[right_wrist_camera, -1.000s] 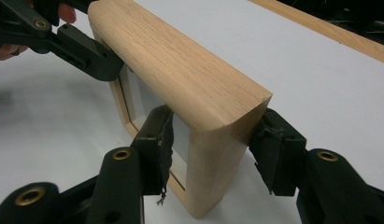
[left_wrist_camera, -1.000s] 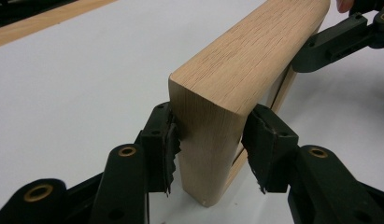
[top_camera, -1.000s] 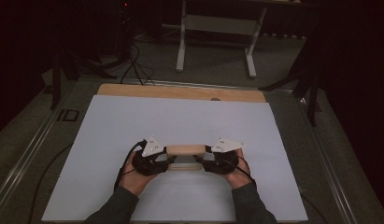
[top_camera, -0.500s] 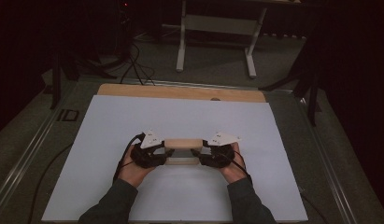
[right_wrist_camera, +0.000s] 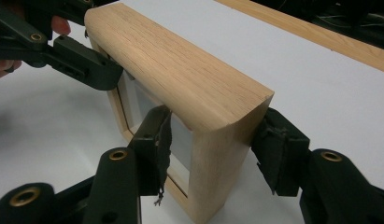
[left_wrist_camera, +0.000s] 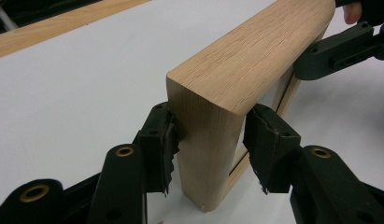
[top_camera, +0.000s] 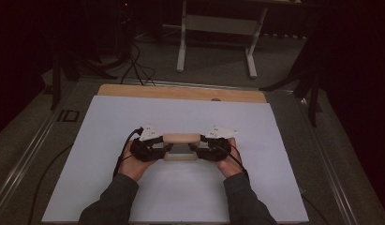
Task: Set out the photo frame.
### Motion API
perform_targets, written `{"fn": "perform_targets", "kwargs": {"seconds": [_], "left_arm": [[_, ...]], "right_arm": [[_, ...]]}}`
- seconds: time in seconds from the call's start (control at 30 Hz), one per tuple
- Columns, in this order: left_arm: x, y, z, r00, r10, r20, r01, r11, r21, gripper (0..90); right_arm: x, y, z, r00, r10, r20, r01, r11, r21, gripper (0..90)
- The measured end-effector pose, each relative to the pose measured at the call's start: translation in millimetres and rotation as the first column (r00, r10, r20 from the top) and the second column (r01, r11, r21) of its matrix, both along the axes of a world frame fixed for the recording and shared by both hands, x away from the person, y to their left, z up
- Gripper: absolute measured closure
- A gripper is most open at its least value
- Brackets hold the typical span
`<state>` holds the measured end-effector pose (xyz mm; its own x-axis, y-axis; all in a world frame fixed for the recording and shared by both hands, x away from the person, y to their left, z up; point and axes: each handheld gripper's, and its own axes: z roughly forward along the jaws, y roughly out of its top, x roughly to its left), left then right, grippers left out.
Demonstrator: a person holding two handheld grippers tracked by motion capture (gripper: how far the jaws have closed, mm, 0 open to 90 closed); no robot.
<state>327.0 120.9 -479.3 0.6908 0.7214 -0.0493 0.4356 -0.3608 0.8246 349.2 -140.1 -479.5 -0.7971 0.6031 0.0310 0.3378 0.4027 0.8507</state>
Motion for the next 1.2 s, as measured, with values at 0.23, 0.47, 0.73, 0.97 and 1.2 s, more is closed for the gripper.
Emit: {"fn": "perform_targets", "kwargs": {"seconds": [0.23,0.47,0.73,0.97,1.2], "left_arm": [[5.6,-2.1,-0.3,0.9999,0.005,-0.009,-0.006,0.9999,-0.014,53.6],[9.3,-0.7,-0.8,0.9998,0.009,-0.018,-0.010,0.9996,-0.028,53.4],[12.9,1.4,-2.3,0.9995,0.012,-0.029,-0.013,0.9987,-0.049,53.0],[15.6,2.4,-3.4,0.9991,0.019,-0.038,-0.021,0.9975,-0.067,52.8],[18.0,4.2,-4.0,0.9986,0.026,-0.046,-0.029,0.9962,-0.082,52.8]], "right_arm": [[5.8,-2.7,0.1,0.9998,-0.011,-0.017,0.011,0.9999,0.012,48.2],[9.5,-2.8,-0.1,0.9995,-0.012,-0.029,0.013,0.9997,0.020,48.2],[11.8,-1.5,-0.8,0.9993,-0.022,-0.032,0.023,0.9994,0.027,48.1],[14.4,-1.2,-1.5,0.9990,-0.023,-0.037,0.025,0.9991,0.035,48.0],[16.9,0.6,-1.8,0.9988,-0.027,-0.041,0.028,0.9989,0.038,47.6]]}}
